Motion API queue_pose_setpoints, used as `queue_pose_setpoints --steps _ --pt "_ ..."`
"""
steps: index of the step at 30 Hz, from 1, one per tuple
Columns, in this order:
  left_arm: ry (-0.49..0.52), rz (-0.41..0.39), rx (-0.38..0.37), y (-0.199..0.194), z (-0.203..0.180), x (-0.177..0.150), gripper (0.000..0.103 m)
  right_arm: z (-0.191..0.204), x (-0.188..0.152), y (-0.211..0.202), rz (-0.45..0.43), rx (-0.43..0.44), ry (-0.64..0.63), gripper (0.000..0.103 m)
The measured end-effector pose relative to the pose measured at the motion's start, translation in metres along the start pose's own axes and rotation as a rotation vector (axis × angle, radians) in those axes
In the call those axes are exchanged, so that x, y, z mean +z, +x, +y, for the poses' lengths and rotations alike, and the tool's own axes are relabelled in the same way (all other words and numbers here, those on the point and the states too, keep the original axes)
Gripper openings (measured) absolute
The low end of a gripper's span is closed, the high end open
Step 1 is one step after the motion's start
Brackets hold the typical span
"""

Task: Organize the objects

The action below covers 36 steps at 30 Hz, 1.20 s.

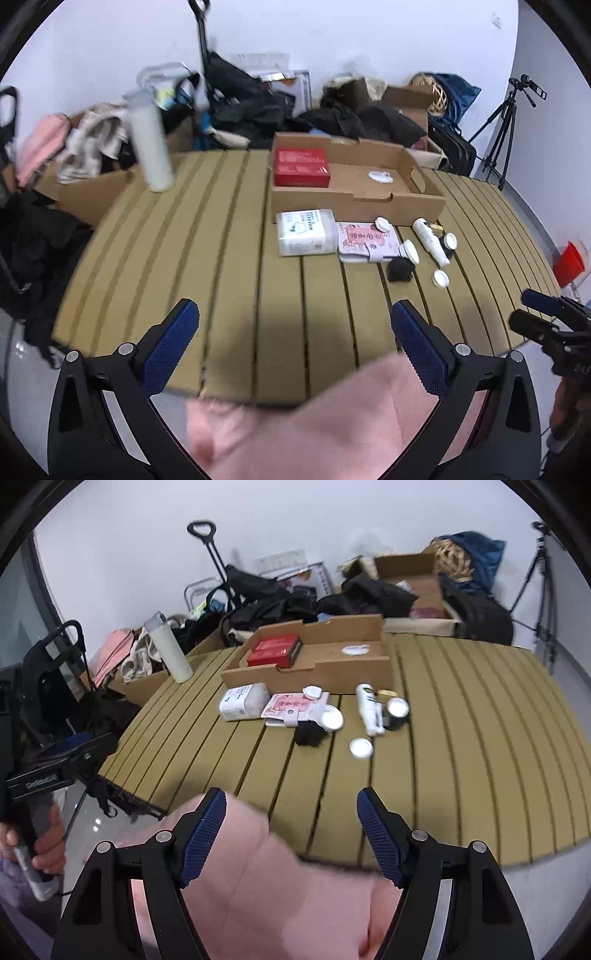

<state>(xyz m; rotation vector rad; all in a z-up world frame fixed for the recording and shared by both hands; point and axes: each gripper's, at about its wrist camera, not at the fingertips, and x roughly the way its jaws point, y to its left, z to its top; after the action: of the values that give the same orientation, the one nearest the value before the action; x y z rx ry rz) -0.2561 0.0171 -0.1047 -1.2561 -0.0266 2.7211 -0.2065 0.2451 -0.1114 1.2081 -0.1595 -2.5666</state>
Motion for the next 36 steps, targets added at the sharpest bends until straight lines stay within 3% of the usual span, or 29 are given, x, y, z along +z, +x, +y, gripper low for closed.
queue_pose_setpoints --steps 3,5,7,10,12,13,14,15,18,20,24,28,32,36 --pt "0.000 0.039 -0.023 0.051 0.004 0.024 0.099 0.002 0.029 0.042 0.015 0.048 -0.017 0.077" --pt "-0.019 0.061 -0.019 0.079 0.012 0.038 0.082 0.010 0.052 0.079 0.045 0.088 -0.026 0.075" --pt "-0.053 0.088 -0.025 0.112 0.025 0.053 0.080 0.020 0.072 0.116 0.061 0.136 -0.034 0.063" --pt "-0.093 0.134 -0.052 0.151 0.037 0.061 0.060 0.034 0.098 0.179 0.112 0.197 0.000 0.052" --pt "-0.125 0.168 -0.149 0.172 0.042 0.060 0.046 0.038 0.108 0.216 0.175 0.193 0.045 0.044" --pt "-0.147 0.162 -0.202 0.176 0.045 0.057 0.036 0.039 0.110 0.232 0.193 0.213 0.061 0.037" --pt "-0.169 0.153 -0.251 0.176 0.049 0.056 0.032 0.039 0.111 0.242 0.210 0.227 0.086 0.030" --pt "-0.172 0.150 -0.258 0.176 0.051 0.056 0.032 0.037 0.111 0.246 0.204 0.265 0.118 0.030" --pt "-0.195 0.160 -0.271 0.173 0.053 0.053 0.026 0.038 0.111 0.246 0.202 0.256 0.119 0.029" --pt "-0.194 0.157 -0.269 0.160 0.049 0.054 0.025 0.042 0.111 0.240 0.197 0.224 0.102 0.027" --pt "-0.162 0.112 -0.275 0.106 0.034 0.056 0.023 0.046 0.116 0.202 0.159 0.239 0.092 0.026" --pt "-0.124 0.063 -0.299 0.028 0.006 0.040 0.019 0.050 0.104 0.124 0.108 0.259 0.073 0.026" --pt "-0.101 0.024 -0.335 -0.047 -0.030 0.007 0.019 0.056 0.068 0.031 0.024 0.227 0.009 0.025" --pt "-0.082 -0.002 -0.375 -0.087 -0.052 -0.009 0.019 0.059 0.035 -0.036 -0.045 0.176 -0.016 0.025"
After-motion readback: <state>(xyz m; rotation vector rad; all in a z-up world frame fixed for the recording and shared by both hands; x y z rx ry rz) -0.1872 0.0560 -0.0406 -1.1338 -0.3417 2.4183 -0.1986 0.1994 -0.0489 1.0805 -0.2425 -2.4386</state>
